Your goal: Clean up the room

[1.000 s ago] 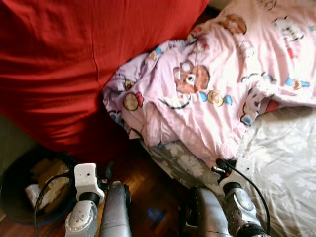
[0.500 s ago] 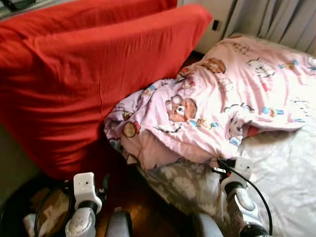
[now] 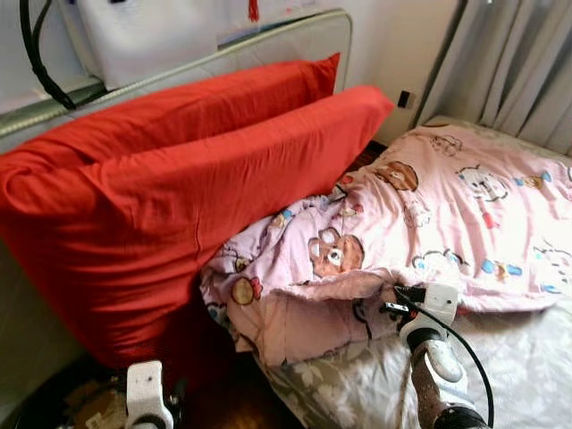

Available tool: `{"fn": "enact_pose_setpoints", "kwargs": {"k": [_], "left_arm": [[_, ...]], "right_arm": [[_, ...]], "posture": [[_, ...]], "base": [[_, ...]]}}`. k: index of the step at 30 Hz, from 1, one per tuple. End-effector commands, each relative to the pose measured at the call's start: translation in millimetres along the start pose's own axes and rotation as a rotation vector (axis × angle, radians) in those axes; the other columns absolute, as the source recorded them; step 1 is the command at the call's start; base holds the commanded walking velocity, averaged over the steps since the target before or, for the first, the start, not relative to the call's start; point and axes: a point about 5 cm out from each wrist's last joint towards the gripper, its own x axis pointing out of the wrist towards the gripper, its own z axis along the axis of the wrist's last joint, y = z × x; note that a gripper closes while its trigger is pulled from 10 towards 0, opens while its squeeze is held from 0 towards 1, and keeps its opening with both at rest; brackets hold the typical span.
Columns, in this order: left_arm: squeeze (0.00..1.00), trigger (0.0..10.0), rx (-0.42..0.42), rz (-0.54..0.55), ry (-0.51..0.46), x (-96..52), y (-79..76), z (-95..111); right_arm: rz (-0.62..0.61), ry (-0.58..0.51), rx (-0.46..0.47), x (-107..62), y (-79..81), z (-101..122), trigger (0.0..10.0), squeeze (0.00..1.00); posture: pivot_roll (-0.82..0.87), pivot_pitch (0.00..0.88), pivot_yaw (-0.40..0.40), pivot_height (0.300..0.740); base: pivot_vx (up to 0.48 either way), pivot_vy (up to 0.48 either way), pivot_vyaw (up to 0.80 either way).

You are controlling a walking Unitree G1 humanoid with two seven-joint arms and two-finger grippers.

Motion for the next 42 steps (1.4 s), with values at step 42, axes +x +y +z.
{"fn": "enact_pose_setpoints", "kwargs": {"k": [42], "left_arm": [[0.0, 10.0, 0.016, 0.033, 0.248, -17.2, 13.1, -46]], "right_arm": [[-0.036, -0.011, -0.014, -3.7, 3.3, -4, 10.0, 0.0]], "posture": [[0.03, 0.09, -0.031, 0.74]], "base": [[0.0, 0.0, 0.0]]}}
